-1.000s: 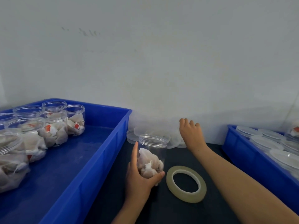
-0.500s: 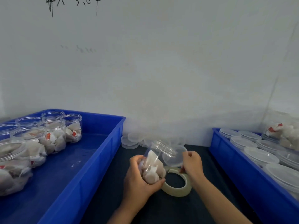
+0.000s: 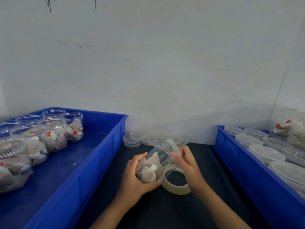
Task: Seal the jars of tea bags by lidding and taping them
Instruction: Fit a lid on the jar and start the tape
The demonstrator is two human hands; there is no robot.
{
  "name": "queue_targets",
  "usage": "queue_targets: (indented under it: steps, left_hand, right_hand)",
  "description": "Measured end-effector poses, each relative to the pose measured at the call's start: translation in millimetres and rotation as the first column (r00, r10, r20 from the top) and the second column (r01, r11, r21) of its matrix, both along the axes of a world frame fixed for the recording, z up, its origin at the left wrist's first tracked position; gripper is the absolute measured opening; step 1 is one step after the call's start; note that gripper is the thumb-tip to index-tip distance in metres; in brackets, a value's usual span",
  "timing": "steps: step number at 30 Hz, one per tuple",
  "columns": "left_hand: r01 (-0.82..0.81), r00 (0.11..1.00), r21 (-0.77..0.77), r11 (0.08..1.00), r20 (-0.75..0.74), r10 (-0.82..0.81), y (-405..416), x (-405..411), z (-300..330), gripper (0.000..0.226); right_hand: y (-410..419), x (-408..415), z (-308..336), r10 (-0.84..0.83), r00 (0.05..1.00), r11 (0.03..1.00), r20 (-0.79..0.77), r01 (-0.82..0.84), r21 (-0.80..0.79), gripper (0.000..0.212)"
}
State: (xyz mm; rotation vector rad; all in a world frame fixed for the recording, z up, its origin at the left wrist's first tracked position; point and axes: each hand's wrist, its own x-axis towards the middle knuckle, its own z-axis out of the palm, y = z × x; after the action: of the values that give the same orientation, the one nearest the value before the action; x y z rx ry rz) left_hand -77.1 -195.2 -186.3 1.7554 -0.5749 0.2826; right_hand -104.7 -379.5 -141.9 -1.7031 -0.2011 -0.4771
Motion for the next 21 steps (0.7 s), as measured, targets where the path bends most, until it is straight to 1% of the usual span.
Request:
queue_targets:
  steps: [4,6,9,11,14,16,17,19,21]
  left_hand:
    - [0.098,0.994,0.002,0.995,-0.044,-0.097,5,5,2,0.084]
    - [0.117,0.989,-0.033,0.993,-0.086,-0.120,5,6,-1,0.094]
    - [0.085,0.968,-0.149,0.985,-0.223,-0.117,4,6,-3,0.107]
    - [0.029,0.954,-0.220,0.975,-0.285,-0.093,2,7,-4,0.105]
    - [-0.025,0.937,-0.257,0.966,-0.344,-0.067,0,8,-3,0.096]
    - [-0.005,0.934,-0.267,0.964,-0.345,-0.091,-1,9,-5,0.088]
    - [0.009,0.931,-0.272,0.962,-0.350,-0.108,-2,9,-6,0.083]
    - [0.029,0.918,-0.306,0.952,-0.370,-0.147,-2,9,-6,0.080]
    - [0.038,0.904,-0.339,0.940,-0.389,-0.177,-1,9,-5,0.081]
  right_hand:
    - [2,7,0,0.065,0.998,0.998,-0.026,-0.065,-0.007,0.038]
    - [5,8,-1,0.077,0.997,0.997,-0.019,-0.078,-0.005,0.035]
    - [9,9,-2,0.062,0.998,0.997,-0.015,-0.061,0.044,0.032]
    - [12,9,-7,0.047,0.998,0.995,-0.041,-0.043,0.090,0.031]
    - [18,9,-18,-0.004,0.998,0.992,-0.069,0.013,0.125,0.037]
    - [22,7,-23,-0.042,0.999,0.991,-0.031,0.046,0.127,0.040]
    - [23,5,-24,-0.054,0.999,0.991,0.002,0.053,0.124,0.038]
    - [23,2,-26,-0.074,0.994,0.994,0.083,0.067,0.087,0.037]
    - [21,-1,-28,-0.077,0.979,0.997,0.186,0.075,0.020,0.046]
